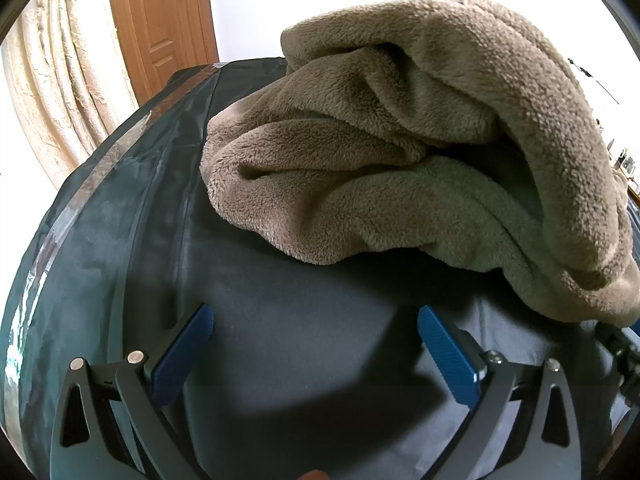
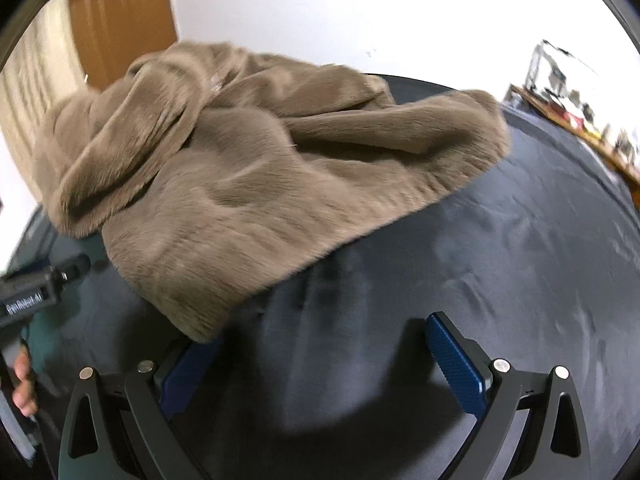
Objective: Fold clothes
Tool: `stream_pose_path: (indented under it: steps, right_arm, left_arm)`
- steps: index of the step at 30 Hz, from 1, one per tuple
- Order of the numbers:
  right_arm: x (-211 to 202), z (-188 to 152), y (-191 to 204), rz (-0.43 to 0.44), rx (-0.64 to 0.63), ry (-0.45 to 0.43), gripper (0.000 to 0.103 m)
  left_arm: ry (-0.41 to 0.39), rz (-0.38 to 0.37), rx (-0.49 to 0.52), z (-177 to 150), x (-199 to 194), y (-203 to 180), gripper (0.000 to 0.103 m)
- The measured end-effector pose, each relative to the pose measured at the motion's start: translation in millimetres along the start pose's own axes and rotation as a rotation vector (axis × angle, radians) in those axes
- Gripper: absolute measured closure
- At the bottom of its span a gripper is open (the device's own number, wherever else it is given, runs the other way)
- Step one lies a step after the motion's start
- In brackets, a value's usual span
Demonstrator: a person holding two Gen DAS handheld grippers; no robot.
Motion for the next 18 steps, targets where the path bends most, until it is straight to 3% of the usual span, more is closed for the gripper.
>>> stream_pose_path:
  steps: [8, 13, 15, 18]
  right_arm:
    - [-64.3, -21.4, -63.8, 0.015, 0.116, -0.161, 0.001]
    - [-72.7, 56.8, -54.4, -0.016, 0.157, -0.269, 0.001]
    - [-81.3, 72.8, -62.9, -0.038, 0.136, -0.307, 0.001]
    - [-92.4, 115.2, -61.0, -0.081, 0.113, -0.419, 0.001]
  left_arm:
    - [0.002, 0.002, 0.001, 1.9, 4.4, 0.3, 0.001]
    - [0.002, 0.002, 0.003, 2.9, 6.3, -0.3, 0.001]
    - [0.002, 0.001, 0.004, 3.2, 6.6, -0.2, 0.001]
    - [0.002, 0.002, 0.004, 4.2, 7.6, -1.3, 0.001]
Point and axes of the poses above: each gripper's, at about its wrist camera, not at the fingertips, and x roughly the way its jaws point, y to its left, z to its top, the point moved 10 cm from there along x, roughly the way its jaws point, and after that the axes turned 2 degrees about x, right-handed, at the moved point
